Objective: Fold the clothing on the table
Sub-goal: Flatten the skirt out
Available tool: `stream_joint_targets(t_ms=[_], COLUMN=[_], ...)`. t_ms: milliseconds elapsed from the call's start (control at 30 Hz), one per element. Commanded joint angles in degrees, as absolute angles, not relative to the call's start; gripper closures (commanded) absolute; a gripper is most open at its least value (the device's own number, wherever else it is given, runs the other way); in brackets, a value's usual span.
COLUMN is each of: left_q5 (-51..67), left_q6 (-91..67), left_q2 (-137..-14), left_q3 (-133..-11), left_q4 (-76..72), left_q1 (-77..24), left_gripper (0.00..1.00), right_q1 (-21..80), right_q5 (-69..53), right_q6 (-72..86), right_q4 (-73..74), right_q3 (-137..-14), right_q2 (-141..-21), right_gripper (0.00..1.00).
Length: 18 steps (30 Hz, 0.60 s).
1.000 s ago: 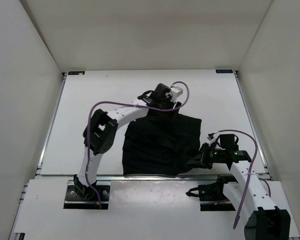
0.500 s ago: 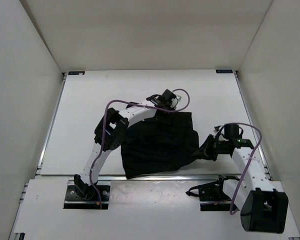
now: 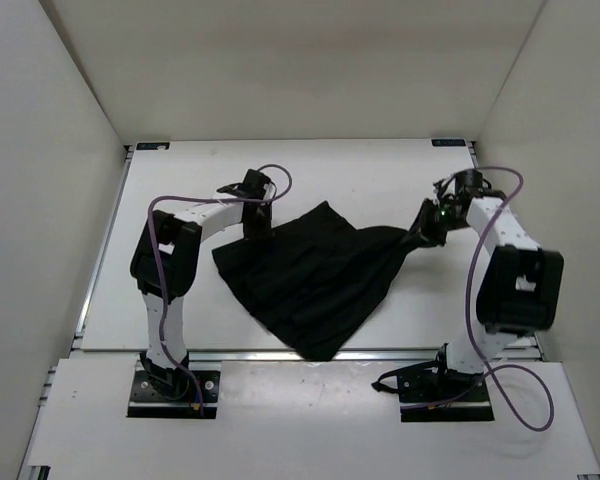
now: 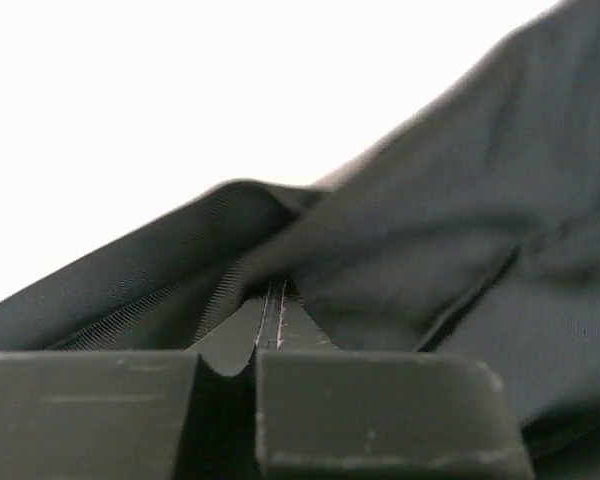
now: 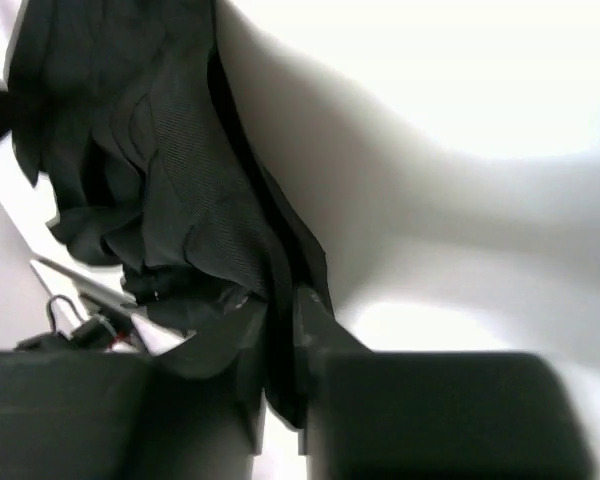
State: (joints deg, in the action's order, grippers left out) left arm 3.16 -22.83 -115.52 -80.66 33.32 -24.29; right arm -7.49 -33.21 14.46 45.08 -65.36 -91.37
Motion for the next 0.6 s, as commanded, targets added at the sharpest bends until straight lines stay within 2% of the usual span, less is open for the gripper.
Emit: stream_joint_targets(t_ms=[0, 33, 167, 200, 233, 267, 300, 333, 367, 433, 500, 567], left_q5=[3.1, 3.2, 2.6, 2.9, 3.2, 3.7, 3.6, 3.5, 3.8, 4.7, 5.4, 6.1], left_q6=[-23.3, -23.3, -21.6, -21.1, -20.5, -19.3, -19.2, -18.5, -17.3, -15.0, -11.4, -10.1], left_q2=[-110.0, -110.0, -112.7, -114.1, -115.6, -116.6, -118.5, -120.0, -120.5, -122.4, -123.6, -125.9], left_q3=[-78.3, -78.6, -86.6, -90.4, -94.1, -96.0, -99.8, -103.6, -105.0, -108.7, -109.7, -112.5], left_q4=[33.3, 33.3, 35.6, 35.5, 36.4, 37.3, 37.6, 38.3, 38.7, 37.3, 34.5, 34.3], left_q1=[-27.2, -27.9, -28.3, -28.2, -27.5, -27.4, -26.9, -26.5, -26.5, -26.4, -26.2, -26.4], left_gripper=[1.0, 1.0, 1.0, 0.96, 0.84, 0.77, 0.63, 0.47, 0.41, 0.17, 0.08, 0.04], right_q1=[-5.3, -5.0, -2.9, -3.3, -3.9, -4.0, -4.6, -4.7, -4.7, -4.7, -4.7, -4.6], right_q5=[-32.6, -33.7, -32.1, -32.1, -32.9, -33.2, -32.9, -31.3, -30.0, -25.8, -23.7, -22.9], right_q6=[9.1, 8.8, 9.2, 9.5, 10.3, 10.8, 11.0, 10.9, 10.6, 11.3, 11.9, 14.6], right_q4=[45.9, 46.7, 46.9, 47.3, 47.0, 47.5, 47.7, 48.7, 49.0, 49.7, 47.7, 44.4], right_q3=[-76.4, -80.6, -88.3, -90.2, -92.4, -93.4, -93.6, -93.3, -92.7, -89.8, -82.3, -74.9], right_q2=[-99.3, -101.5, -104.1, -104.1, -104.2, -104.3, -104.0, -103.9, -103.2, -101.6, -98.3, -94.5], right_gripper=[0.78, 0.64, 0.52, 0.49, 0.46, 0.43, 0.4, 0.39, 0.4, 0.38, 0.39, 0.38])
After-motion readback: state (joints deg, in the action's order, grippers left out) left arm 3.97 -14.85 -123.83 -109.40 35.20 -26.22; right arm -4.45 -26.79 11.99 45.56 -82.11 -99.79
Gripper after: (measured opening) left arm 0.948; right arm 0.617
